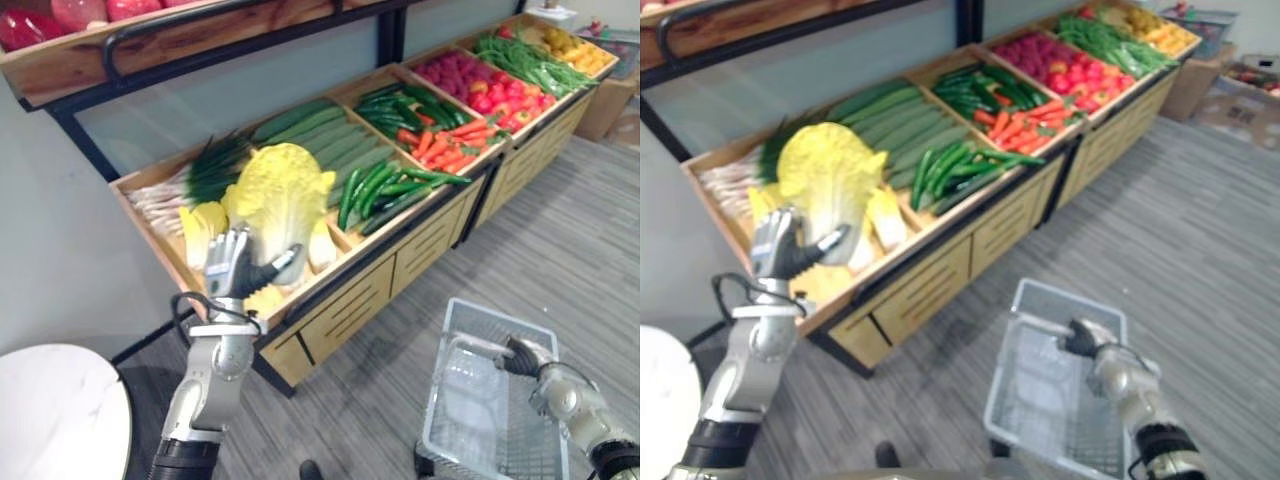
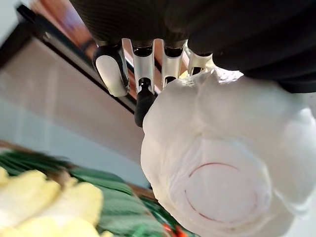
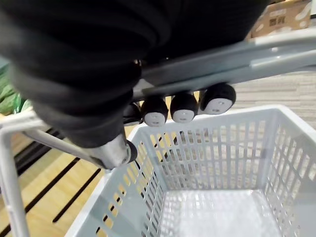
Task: Pick vegetable in the basket
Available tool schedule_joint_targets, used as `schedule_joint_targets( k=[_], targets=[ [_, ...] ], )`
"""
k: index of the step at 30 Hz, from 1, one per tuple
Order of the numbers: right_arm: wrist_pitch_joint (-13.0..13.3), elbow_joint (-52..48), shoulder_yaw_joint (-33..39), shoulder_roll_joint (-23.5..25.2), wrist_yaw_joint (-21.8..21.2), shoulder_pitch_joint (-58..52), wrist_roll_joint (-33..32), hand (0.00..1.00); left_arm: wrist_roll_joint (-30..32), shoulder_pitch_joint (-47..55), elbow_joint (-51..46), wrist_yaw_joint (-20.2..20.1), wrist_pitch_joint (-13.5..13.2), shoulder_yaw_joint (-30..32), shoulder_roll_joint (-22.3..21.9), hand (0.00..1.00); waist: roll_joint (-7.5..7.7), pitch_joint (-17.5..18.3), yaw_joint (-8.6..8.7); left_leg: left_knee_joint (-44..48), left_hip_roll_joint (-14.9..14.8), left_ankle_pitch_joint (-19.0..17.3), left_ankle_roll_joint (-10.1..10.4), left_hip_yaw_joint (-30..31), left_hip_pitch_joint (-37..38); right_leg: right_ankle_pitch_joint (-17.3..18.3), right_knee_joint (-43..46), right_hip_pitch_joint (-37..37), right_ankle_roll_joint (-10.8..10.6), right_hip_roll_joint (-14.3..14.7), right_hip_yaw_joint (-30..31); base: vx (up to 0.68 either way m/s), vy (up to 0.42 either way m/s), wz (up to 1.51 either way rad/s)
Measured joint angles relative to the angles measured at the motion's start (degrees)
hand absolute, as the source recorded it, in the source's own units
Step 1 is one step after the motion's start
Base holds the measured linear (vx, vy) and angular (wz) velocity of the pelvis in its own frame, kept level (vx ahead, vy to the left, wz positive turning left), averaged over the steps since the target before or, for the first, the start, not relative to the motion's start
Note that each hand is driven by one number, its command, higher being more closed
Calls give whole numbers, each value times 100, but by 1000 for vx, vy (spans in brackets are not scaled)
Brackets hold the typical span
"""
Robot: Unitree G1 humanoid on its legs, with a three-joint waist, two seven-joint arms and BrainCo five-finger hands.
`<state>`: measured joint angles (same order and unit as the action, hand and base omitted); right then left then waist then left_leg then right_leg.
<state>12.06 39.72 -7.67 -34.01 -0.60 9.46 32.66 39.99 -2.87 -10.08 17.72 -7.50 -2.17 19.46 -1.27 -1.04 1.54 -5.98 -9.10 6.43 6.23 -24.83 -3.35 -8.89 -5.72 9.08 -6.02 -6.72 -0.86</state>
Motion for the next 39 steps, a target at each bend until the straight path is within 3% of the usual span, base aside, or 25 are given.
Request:
schedule_joint_targets(
  k=[3, 7, 10, 15, 17, 23, 28, 34, 39],
  targets=[
    [-24, 13, -393, -159, 1, 583, -244, 100, -638, 216, -364, -207, -396, -338, 218, 100, -5, 5, -15, 2, 7, -66, 43, -460, 175, -22, 114, 172, -31, 75, 469, 6, 1, -71],
    [-23, -25, -896, -107, -1, 1053, -405, 100, -1395, 431, -559, -553, -733, -938, 484, 100, -1, 2, -61, 23, -22, -244, 134, -1205, 586, -78, 171, 230, -120, 227, 1161, 28, -14, -87],
    [-74, -264, -974, -25, -7, 1104, -415, 100, -1800, 498, -827, -860, -850, -1538, 772, 100, 9, -5, -124, 21, -32, -354, 217, -1717, 816, -81, 181, 293, -125, 304, 1496, 23, -27, -86],
    [-212, -1001, -1079, 13, -138, 1104, -429, 100, -2365, 412, -1263, -1233, -1057, -2491, 892, 100, 29, -17, -174, 185, -217, -546, 367, -2379, 1085, -87, 331, 369, -134, 569, 1715, 13, -41, -64],
    [-212, -1374, -1120, 18, -164, 1104, -469, 100, -2404, 208, -1343, -1414, -1098, -2917, 1012, 100, 33, -21, -173, 773, -552, -835, 481, -2515, 1069, -103, 394, 349, -105, 712, 1723, 37, -102, -40],
    [-205, -2028, -1653, 16, -380, 1200, -877, 100, -2413, -112, -1349, -1822, -1113, -3601, 1040, 100, -29, -42, -167, 1437, -1029, -1214, 630, -2849, 1155, -168, 405, 254, -21, 1002, 1871, -3, -41, -29],
    [-175, -2397, -1859, 29, -506, 1257, -1068, 100, -2406, -146, -1114, -2073, -1144, -4023, 1205, 100, -69, -54, -150, 1683, -1091, -1431, 661, -3031, 1199, -162, 411, 248, -19, 1031, 2035, -65, 13, -20],
    [-168, -2828, -2009, 30, -619, 1366, -1228, 100, -2312, -144, -448, -2248, -1141, -4088, 1209, 100, -62, -81, -118, 2028, -1241, -1651, 697, -3161, 1206, -148, 468, 272, 1, 1105, 2162, -56, -1, -13],
    [-168, -2859, -2019, 99, -629, 1506, -1297, 100, -1827, -144, 173, -2238, -1105, -4062, 1146, 100, -4, -149, -49, 2149, -1277, -1732, 703, -3188, 1195, -149, 477, 278, 1, 1108, 2200, -35, -5, -4]
  ],
)
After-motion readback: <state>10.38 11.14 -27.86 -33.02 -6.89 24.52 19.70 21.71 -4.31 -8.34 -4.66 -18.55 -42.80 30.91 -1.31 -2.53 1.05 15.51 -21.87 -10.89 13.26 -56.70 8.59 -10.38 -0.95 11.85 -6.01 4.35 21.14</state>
